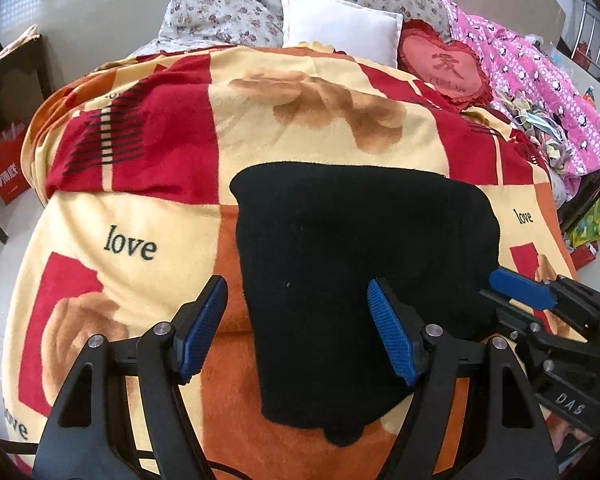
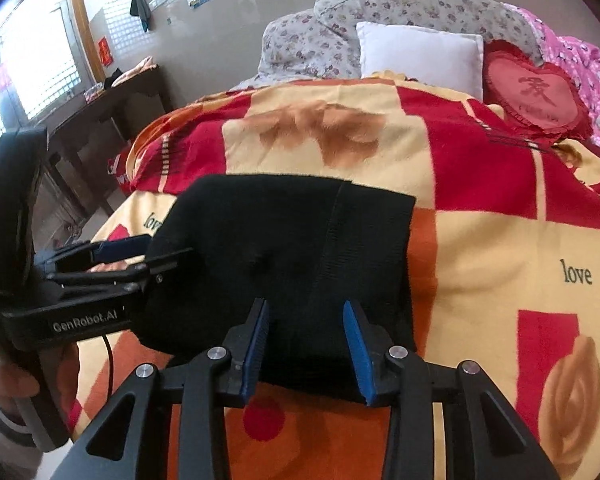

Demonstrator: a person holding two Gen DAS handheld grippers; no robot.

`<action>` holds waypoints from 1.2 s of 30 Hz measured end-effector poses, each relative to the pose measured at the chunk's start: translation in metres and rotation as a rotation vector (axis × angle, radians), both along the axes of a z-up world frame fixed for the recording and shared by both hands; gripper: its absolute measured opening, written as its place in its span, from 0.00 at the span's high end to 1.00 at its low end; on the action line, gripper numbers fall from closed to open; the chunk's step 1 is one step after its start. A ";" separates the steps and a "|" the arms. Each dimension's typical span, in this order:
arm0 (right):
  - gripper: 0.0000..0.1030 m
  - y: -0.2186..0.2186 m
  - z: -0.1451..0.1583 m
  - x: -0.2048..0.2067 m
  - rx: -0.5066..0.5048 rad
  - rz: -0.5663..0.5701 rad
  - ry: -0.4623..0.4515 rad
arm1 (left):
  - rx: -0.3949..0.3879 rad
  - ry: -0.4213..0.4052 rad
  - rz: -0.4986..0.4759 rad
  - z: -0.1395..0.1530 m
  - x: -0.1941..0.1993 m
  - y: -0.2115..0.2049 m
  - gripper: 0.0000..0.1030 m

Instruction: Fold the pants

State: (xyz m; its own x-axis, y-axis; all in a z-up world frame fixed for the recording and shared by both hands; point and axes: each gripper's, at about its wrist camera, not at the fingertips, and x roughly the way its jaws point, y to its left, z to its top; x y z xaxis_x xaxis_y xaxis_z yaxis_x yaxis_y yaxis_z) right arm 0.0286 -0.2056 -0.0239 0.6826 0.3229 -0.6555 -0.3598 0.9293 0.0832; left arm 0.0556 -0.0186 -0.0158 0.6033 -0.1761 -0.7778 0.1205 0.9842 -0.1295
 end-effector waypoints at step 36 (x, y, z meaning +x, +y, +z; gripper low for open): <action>0.62 -0.009 0.016 -0.026 -0.017 -0.109 -0.013 | 0.097 -0.118 0.091 0.024 -0.054 -0.001 0.29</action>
